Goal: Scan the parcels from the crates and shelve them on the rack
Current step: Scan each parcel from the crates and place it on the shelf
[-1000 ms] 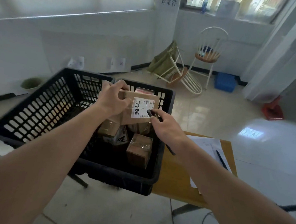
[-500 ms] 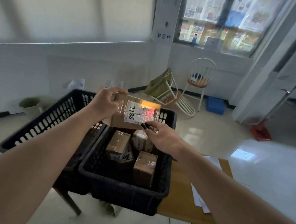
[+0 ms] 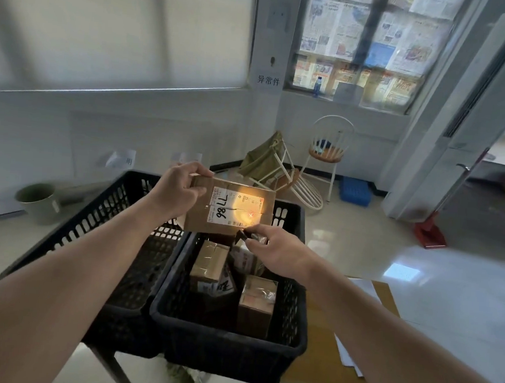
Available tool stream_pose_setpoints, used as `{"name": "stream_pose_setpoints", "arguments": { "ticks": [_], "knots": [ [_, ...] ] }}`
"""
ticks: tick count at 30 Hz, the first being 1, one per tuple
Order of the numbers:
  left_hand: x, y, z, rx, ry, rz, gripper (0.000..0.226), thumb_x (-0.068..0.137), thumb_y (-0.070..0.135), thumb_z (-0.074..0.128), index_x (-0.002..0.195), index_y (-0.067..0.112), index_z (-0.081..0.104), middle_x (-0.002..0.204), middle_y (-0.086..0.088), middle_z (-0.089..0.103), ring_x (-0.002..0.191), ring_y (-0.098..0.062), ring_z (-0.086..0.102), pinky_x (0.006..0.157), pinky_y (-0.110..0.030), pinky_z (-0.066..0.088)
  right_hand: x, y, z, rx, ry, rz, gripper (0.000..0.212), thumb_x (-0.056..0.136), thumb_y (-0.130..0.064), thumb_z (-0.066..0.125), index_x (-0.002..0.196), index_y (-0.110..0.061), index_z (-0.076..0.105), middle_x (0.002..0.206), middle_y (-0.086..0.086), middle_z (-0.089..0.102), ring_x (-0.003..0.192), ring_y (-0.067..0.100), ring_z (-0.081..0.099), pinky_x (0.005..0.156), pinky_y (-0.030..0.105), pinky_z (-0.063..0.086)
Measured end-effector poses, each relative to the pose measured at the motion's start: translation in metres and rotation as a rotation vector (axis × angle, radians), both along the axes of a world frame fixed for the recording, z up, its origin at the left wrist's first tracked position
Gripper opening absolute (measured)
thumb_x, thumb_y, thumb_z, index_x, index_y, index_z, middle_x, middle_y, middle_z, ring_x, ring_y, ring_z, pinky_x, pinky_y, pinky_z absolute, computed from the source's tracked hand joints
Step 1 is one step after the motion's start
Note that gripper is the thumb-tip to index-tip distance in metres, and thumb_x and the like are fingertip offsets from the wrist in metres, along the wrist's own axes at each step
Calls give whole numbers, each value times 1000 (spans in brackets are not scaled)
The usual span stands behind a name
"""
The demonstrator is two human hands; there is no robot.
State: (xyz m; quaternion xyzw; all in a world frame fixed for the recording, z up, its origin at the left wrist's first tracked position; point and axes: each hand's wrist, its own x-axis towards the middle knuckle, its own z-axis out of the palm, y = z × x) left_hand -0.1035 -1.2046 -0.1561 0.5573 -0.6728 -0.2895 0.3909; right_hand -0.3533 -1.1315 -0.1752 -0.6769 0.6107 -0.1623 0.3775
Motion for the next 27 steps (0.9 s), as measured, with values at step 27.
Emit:
{"name": "stream_pose_setpoints", "arguments": {
  "ticks": [27],
  "knots": [
    [21, -10, -5, 24, -41, 2, 24, 99, 9, 65, 110, 31, 65, 134, -11, 44, 118, -35, 52, 91, -43, 61, 42, 14, -2, 8, 128, 61, 42, 108, -41, 55, 150, -40, 55, 122, 1, 71, 110, 26, 73, 97, 47, 61]
  ]
}}
